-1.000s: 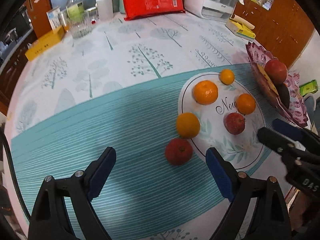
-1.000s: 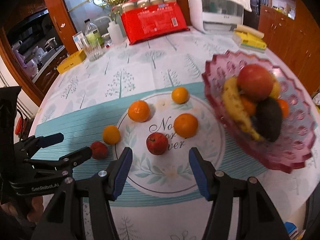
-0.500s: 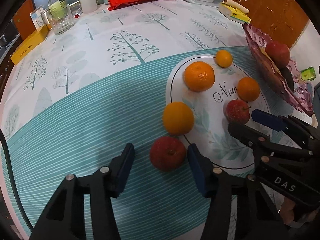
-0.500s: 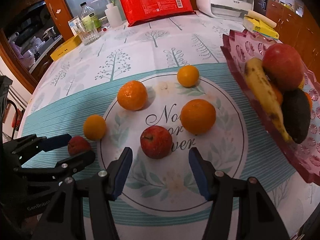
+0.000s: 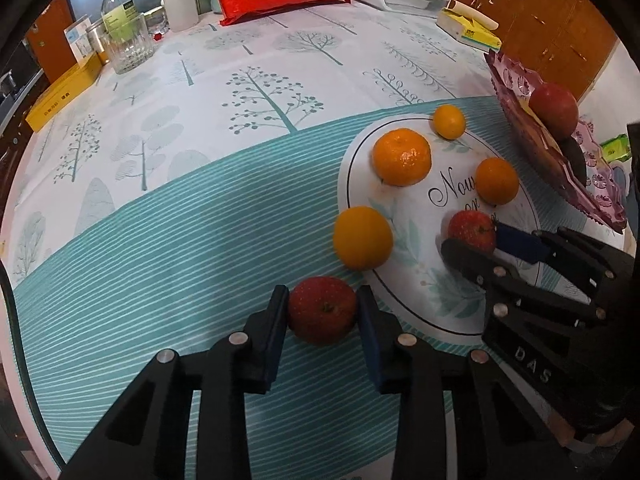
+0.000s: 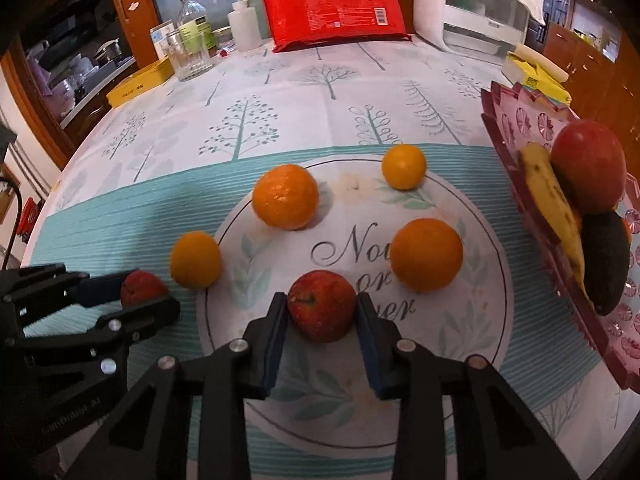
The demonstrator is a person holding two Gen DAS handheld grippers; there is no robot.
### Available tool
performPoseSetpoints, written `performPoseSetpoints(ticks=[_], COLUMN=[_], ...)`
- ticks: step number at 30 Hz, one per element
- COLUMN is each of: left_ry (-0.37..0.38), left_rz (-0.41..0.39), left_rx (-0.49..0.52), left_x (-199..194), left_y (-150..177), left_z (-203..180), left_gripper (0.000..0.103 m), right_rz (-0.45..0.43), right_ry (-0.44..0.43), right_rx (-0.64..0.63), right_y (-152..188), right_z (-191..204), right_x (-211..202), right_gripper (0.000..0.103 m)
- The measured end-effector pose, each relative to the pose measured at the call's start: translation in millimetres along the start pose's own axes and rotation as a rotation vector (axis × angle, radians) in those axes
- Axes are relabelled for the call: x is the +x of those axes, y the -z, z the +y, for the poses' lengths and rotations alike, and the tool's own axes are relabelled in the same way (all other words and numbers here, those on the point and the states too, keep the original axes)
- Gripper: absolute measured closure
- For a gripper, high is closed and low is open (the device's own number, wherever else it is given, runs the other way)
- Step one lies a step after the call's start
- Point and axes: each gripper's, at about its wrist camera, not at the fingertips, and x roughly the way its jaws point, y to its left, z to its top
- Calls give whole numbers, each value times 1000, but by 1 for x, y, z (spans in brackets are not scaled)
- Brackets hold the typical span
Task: Organize fruits
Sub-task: 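Grasp a small red apple with the left gripper while the right gripper grasps another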
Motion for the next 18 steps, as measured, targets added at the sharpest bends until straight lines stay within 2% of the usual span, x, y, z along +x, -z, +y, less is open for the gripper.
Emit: performPoseSetpoints(ticks=[4, 9, 13, 18], left_ry=[-7, -4, 6, 56], left_rz=[-24, -93, -156, -223], left_rx=[6, 40, 95, 169], left_x=[-18, -55, -88, -122], left_y=[-4, -15, -29, -46], left_z=[-3, -21, -48, -97], left_gripper=[71, 71, 71, 71], right_rz=[-19, -79, -157, -250], right_ry=[-36, -67, -78, -59], right_rx=[3, 23, 54, 102], right_y=[3, -2, -9, -16], right_z=[0, -12, -30, -69], right_x=[-18, -58, -100, -156], right_gripper=[69, 69, 69, 69])
